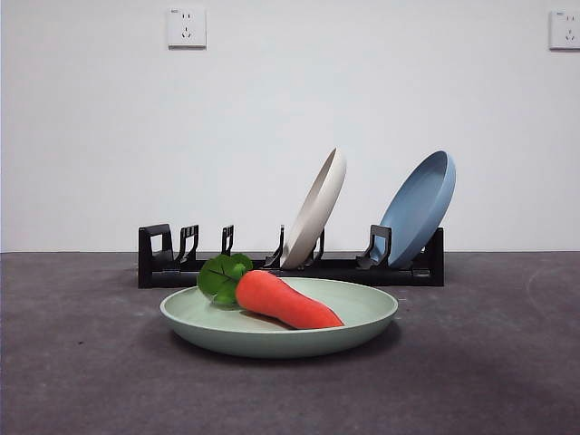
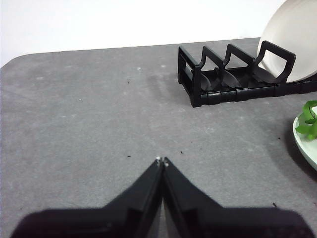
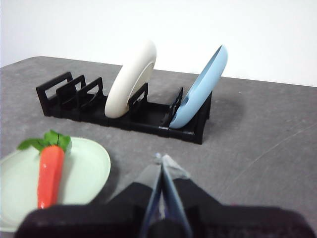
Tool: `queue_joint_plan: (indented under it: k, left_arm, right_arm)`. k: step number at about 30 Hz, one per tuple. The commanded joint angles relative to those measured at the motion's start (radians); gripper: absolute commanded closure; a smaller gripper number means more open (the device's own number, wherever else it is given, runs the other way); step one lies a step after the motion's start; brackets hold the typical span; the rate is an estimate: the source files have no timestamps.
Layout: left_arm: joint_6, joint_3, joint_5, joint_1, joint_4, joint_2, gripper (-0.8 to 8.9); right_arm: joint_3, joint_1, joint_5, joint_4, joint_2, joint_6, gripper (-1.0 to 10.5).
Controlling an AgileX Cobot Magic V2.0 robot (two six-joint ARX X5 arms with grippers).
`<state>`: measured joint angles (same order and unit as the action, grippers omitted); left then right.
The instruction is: Take the green plate from the plate rack,put the plate on the table,take the carrot from the table,put the carrot in the plate
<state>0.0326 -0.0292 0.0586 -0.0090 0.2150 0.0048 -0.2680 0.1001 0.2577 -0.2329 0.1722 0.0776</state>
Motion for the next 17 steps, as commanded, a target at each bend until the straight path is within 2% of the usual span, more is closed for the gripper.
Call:
queue_joint_plan:
  k: [1, 8, 17]
  left_arm:
    - [-0.007, 0.011, -0.001, 0.003, 0.003, -0.003, 8.17]
    - [-0.007, 0.011, -0.001, 0.003, 0.003, -0.003, 8.17]
    - [-0.007, 0.011, -0.001, 0.003, 0.003, -0.003, 8.17]
  right_arm:
    - [0.1, -0.001, -0.005, 0.047, -0.057, -0.013, 9.5]
    - [0.234, -0.001, -0.005, 0.044, -0.146, -0.061, 9.5]
    - [0.255, -0.001, -0.005, 0.045, -0.171, -0.083, 9.5]
